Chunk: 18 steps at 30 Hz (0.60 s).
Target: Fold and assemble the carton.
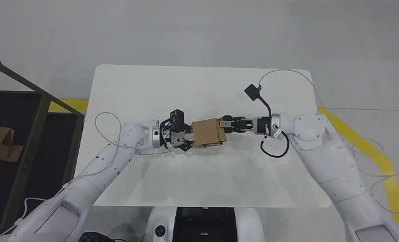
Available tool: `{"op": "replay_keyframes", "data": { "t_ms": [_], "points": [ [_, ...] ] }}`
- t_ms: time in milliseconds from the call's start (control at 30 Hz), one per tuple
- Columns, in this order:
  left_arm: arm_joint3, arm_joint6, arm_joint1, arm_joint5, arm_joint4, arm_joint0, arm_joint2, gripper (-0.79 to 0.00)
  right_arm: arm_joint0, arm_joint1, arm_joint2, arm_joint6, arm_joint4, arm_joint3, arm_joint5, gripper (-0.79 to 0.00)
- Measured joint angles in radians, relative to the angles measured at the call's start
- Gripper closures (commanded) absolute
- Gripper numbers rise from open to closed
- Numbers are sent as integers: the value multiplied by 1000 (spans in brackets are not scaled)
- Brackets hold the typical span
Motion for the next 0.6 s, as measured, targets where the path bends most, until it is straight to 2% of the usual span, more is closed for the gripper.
{"op": "replay_keyframes", "data": {
  "t_ms": [600],
  "points": [
    [7,7,-5,-10,-11,2,-14,-299,-20,4,12,-4,5,-2,-15,-28]
  ]
}}
